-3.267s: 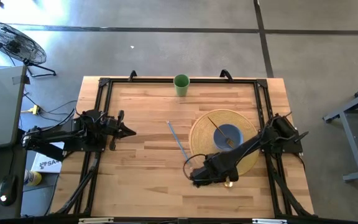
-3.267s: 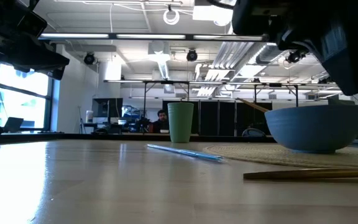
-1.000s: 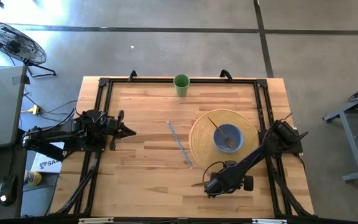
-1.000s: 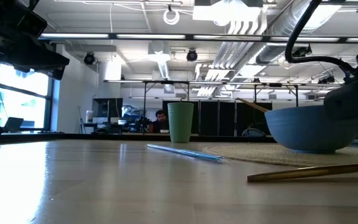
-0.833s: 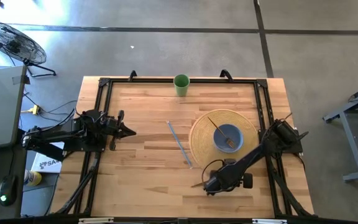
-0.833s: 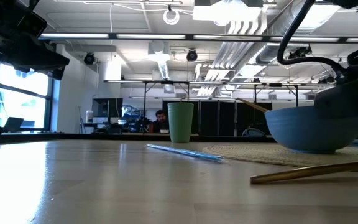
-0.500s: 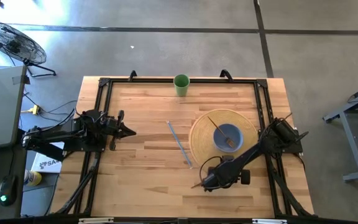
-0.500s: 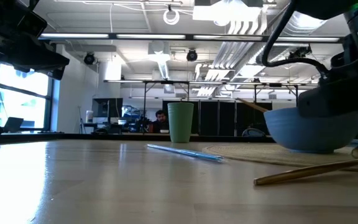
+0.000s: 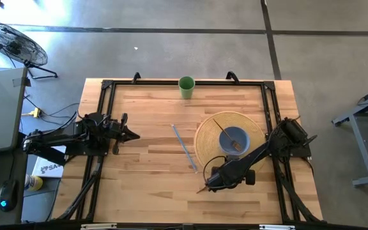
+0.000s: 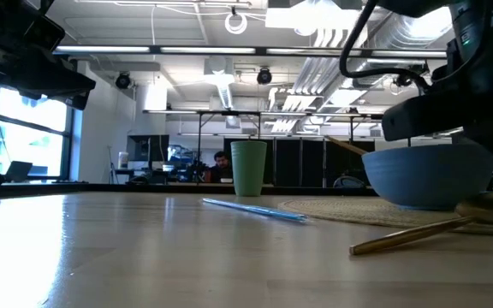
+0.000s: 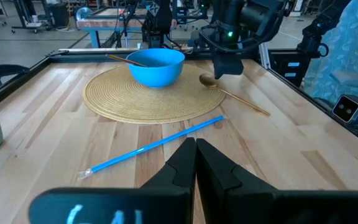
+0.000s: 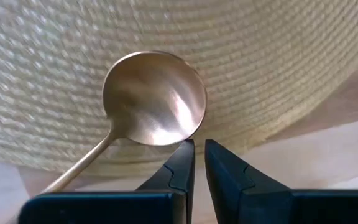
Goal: Pick & Place Utensil
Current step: Put the gold spoon into the blue bowl on the brown mat
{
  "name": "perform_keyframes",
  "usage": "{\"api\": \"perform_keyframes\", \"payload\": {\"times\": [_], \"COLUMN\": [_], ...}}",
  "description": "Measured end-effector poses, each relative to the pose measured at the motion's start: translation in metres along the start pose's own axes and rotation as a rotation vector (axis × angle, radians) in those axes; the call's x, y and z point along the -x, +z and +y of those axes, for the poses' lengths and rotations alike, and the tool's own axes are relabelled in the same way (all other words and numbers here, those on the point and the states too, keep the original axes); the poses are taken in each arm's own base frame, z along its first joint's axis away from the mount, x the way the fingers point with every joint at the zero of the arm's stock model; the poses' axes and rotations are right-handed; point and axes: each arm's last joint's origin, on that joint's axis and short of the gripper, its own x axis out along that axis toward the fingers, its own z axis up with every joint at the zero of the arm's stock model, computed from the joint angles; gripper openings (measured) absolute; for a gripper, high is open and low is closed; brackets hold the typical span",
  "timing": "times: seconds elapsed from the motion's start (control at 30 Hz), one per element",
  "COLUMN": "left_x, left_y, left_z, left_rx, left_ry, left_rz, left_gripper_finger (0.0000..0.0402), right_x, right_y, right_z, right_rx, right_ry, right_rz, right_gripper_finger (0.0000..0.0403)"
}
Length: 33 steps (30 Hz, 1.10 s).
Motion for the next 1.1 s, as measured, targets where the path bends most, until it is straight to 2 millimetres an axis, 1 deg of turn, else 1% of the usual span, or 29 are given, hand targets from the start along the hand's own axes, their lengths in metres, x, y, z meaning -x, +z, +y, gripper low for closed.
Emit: {"api": "perform_keyframes", "payload": {"times": [0.4,0.53,0.63,0.73,0.9,1.1], "left_x": [0.0,0.0,0.0,0.0,0.0,0.0], "left_y": [0.0,0.0,0.0,0.0,0.0,0.0], "left_z": [0.0,0.0,0.0,0.0,0.0,0.0], "left_rx": [0.0,0.0,0.0,0.0,0.001,0.0], "left_ry": [0.0,0.0,0.0,0.0,0.0,0.0], "left_rz": [0.0,0.0,0.0,0.0,0.0,0.0], "left_gripper_finger": [0.001,0.001,0.001,0.001,0.001,0.001], "right_x": [0.001,0.003,0.01,0.018,0.021,0.021], "right_y": [0.015,0.008,0.002,-0.001,0.001,0.006], "right_z": [0.008,0.012,0.015,0.02,0.027,0.032], "right_rx": [0.013,-0.003,-0.027,-0.043,-0.027,-0.059], "right_ry": [0.011,0.076,0.121,0.17,0.25,0.231], "right_rz": [-0.046,-0.008,0.018,0.035,0.006,0.043], "right_gripper_finger": [0.0027,0.002,0.0017,0.0018,0.0038,0.0092]}}
